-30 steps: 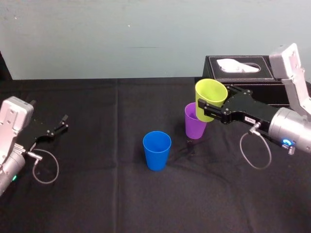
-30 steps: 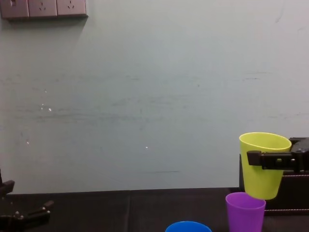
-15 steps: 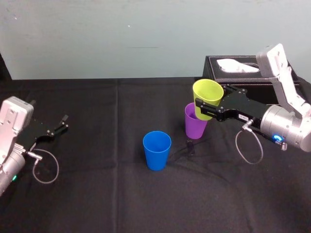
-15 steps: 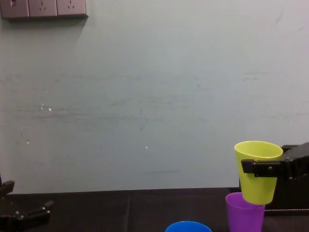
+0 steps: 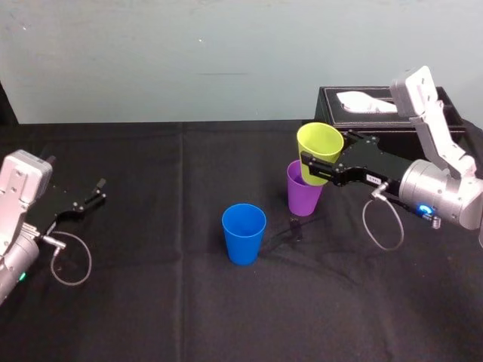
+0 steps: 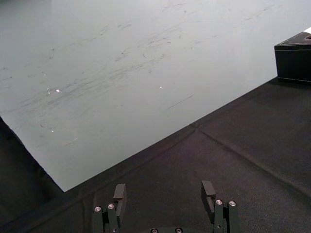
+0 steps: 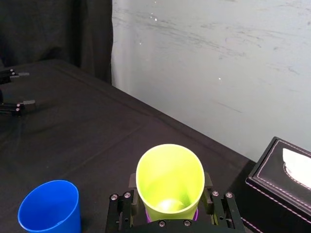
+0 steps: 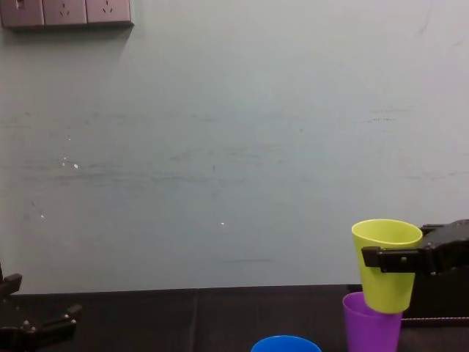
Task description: Stack the three plastic cups sequentially using one hand.
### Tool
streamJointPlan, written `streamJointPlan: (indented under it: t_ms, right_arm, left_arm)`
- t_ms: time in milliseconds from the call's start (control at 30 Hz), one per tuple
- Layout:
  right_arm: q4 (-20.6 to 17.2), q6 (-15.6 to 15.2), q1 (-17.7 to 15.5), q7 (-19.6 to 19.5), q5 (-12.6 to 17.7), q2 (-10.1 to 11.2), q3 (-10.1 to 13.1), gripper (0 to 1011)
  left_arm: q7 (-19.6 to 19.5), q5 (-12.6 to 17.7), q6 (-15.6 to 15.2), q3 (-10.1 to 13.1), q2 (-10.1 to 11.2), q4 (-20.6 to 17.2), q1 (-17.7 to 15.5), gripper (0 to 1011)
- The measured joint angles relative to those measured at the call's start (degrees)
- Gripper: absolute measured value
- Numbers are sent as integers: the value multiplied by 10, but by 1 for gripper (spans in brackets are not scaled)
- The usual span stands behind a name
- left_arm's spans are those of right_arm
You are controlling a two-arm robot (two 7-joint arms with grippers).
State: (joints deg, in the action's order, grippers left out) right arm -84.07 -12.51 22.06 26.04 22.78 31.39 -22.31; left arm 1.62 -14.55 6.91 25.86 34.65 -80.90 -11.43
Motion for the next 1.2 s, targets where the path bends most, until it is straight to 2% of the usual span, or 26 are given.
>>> streamJointPlan:
  t_ms: [1200]
  right_arm:
    - [31, 6, 12, 10, -6, -18, 0, 738]
  left_arm:
    - [0, 0, 0, 0, 0, 0, 0, 1010]
